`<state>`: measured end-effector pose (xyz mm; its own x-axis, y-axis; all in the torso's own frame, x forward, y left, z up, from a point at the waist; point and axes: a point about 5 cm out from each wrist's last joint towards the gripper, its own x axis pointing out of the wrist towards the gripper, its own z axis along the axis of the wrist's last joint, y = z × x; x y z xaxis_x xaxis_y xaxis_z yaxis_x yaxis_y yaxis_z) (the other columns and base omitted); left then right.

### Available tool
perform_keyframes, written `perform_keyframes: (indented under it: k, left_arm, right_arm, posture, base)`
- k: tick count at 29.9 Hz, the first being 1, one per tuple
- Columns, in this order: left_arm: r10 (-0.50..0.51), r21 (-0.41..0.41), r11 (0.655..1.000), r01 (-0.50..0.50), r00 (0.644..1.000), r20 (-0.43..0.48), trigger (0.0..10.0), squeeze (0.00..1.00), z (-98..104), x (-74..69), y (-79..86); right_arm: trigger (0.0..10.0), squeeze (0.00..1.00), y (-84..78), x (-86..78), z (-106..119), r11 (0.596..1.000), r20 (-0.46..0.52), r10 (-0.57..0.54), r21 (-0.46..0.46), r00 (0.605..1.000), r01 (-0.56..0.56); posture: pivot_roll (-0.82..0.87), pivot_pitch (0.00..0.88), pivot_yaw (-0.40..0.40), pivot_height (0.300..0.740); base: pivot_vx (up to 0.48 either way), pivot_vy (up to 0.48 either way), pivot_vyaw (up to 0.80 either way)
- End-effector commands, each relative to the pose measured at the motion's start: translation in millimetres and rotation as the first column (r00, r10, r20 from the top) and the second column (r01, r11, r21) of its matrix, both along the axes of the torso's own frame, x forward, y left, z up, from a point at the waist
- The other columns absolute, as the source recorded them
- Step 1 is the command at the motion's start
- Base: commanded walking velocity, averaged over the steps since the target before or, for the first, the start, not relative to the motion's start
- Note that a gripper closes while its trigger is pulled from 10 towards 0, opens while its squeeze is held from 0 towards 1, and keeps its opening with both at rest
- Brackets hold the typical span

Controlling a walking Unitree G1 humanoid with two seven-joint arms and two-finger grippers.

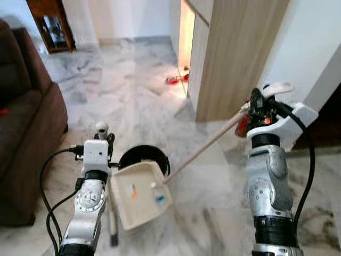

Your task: Sweep floor

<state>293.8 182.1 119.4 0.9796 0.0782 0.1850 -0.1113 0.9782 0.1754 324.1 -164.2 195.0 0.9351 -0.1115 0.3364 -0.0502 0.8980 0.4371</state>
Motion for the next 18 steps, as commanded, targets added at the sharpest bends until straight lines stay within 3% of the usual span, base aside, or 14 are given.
perform_keyframes:
  k: [1,18]
  left_arm:
    - [0.011,0.021,1.000,-0.012,0.999,0.050,10.0,0.00,10.7,1.3,4.6]
    - [0.002,0.019,1.000,-0.003,0.999,0.054,10.0,0.00,10.5,0.6,3.0]
  right_arm:
    - [10.0,0.00,7.4,-0.4,19.3,0.999,0.088,0.028,0.029,0.996,-0.031]
    - [10.0,0.00,8.2,-1.4,20.0,0.999,0.095,0.037,0.031,0.995,-0.040]
  posture:
    - [0.03,0.000,0.012,0.740]
    - [0.02,0.000,0.016,0.740]
  base:
    - [0.379,0.000,0.00]
    - [0.376,0.000,0.00]
